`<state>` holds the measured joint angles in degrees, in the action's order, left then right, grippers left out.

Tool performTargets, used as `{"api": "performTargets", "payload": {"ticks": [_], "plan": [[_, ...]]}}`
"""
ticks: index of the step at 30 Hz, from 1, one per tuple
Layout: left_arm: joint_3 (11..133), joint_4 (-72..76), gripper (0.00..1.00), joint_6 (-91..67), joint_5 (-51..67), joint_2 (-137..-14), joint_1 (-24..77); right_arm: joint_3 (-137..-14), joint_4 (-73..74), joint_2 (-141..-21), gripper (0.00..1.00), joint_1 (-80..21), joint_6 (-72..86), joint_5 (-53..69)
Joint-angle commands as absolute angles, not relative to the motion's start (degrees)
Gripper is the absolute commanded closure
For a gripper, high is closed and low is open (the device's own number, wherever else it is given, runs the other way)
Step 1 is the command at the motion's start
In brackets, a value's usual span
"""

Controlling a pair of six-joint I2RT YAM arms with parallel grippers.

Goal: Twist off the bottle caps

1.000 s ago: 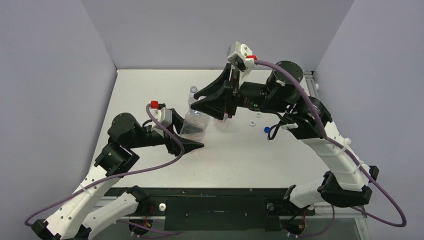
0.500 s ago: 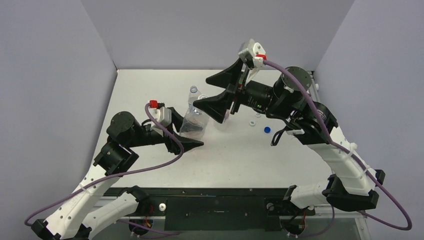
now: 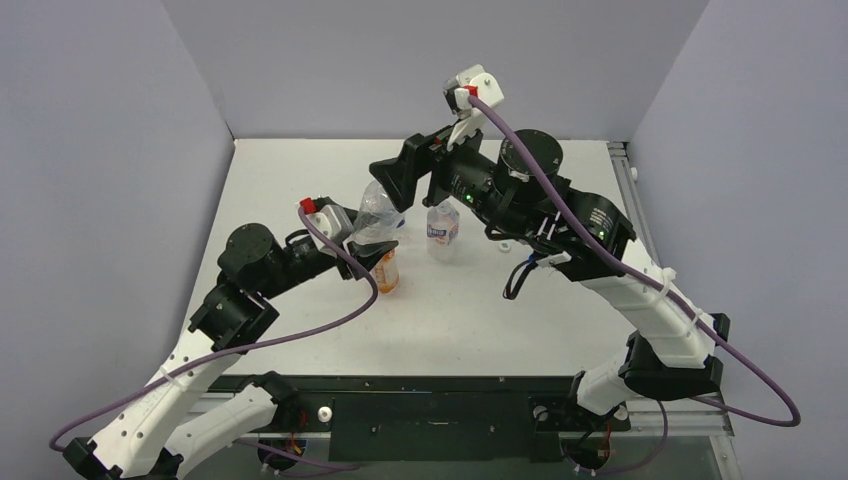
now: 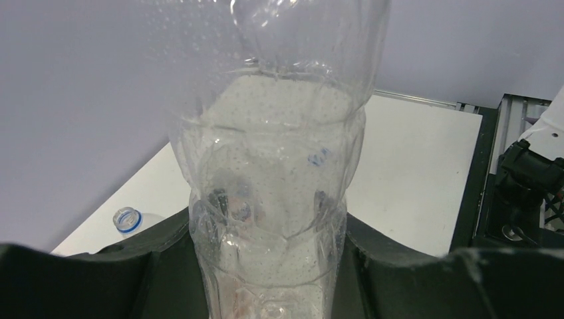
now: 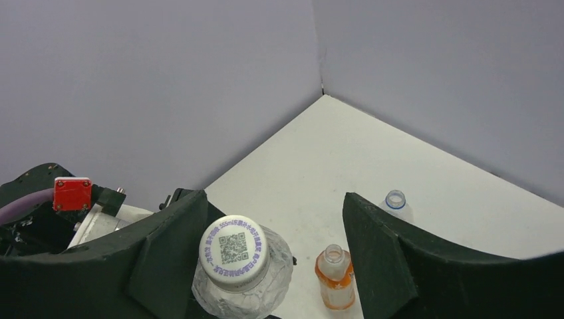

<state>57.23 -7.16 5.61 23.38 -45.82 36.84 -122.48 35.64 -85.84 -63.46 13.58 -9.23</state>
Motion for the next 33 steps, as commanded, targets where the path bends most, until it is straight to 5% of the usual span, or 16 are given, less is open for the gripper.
{"api": "performTargets", "payload": {"ticks": [1,7,9,15,21,27,33], "plan": [[56.84,-6.79,1.0,7.43,19.96,-45.05,37.26,-123.04,34.85,-85.78,0.34,-63.57,15.26,-10.88],[56.23,-7.05,1.0,7.34,19.56,-44.63,37.26,-122.8,33.13,-85.88,0.61,-63.46,15.93,-9.38],[56.17,-7.04,1.0,7.3,19.49,-44.45,37.31,-122.62,33.0,-85.73,0.78,-63.35,16.21,-8.68],[56.51,-6.28,1.0,5.41,20.13,-44.62,37.35,-122.36,34.04,-85.44,0.98,-61.63,16.36,-4.6],[57.06,-3.64,1.0,-2.87,29.32,-43.57,37.15,-118.67,33.1,-82.49,1.0,-56.77,11.4,19.0],[58.84,-1.25,1.0,-14.22,52.87,-44.0,37.24,-114.57,32.75,-79.35,1.0,-53.11,7.35,44.98],[59.12,-1.23,1.0,-15.46,58.75,-44.53,37.27,-108.55,28.97,-76.54,1.0,-51.19,7.96,52.11]]}}
